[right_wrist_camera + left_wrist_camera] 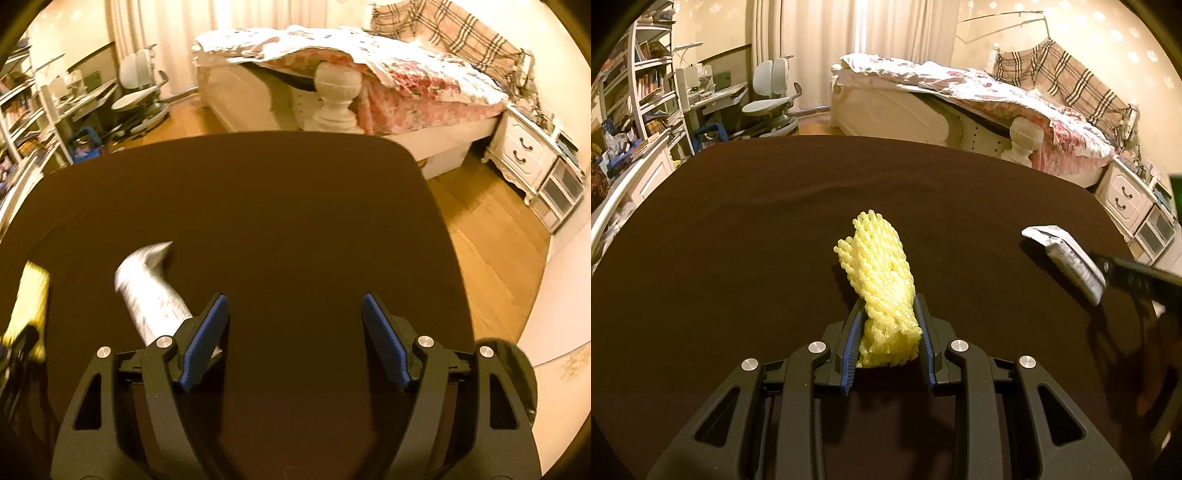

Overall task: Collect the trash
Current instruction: 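Grasp the silver packet with the right tool while the left holds the sleeve, then carry the yellow sleeve and silver packet over the bin with both tools, then open both tools over the bin to drop the sleeve and packet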

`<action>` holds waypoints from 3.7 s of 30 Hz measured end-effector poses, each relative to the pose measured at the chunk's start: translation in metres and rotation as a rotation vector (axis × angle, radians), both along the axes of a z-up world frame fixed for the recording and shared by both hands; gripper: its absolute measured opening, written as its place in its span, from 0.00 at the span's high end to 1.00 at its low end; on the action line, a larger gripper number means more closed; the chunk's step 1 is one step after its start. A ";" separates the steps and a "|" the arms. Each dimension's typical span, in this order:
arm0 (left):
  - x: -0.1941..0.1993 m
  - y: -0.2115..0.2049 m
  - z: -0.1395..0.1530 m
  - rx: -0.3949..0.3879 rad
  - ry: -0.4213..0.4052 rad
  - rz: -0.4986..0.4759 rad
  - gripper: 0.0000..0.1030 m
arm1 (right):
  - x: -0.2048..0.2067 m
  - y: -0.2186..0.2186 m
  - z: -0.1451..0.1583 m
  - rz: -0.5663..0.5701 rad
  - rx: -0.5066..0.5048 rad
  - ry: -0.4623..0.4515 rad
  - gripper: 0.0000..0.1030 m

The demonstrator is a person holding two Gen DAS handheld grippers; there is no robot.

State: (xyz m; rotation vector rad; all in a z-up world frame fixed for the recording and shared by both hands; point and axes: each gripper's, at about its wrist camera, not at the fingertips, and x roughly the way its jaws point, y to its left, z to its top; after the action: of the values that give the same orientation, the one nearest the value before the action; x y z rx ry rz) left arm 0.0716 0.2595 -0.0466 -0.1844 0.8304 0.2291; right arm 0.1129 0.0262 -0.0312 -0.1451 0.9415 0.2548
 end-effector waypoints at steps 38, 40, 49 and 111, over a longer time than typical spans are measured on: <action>-0.017 0.010 0.004 -0.032 -0.023 0.014 0.72 | -0.061 0.033 0.011 0.134 0.064 -0.006 0.72; -0.022 0.003 0.005 -0.036 -0.028 0.004 0.72 | -0.074 0.027 0.013 0.139 0.066 -0.012 0.72; -0.046 -0.040 0.007 -0.045 -0.044 -0.062 0.72 | -0.125 -0.009 0.014 0.138 0.092 -0.017 0.72; -0.030 -0.318 0.014 0.036 -0.112 -0.603 0.72 | -0.164 -0.276 0.018 -0.403 0.109 -0.165 0.72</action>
State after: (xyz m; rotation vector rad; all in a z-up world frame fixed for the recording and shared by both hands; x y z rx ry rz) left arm 0.0416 -0.0581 -0.0326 0.0907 0.7353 -0.3303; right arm -0.0513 -0.2502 -0.0127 0.1233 0.7711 -0.0780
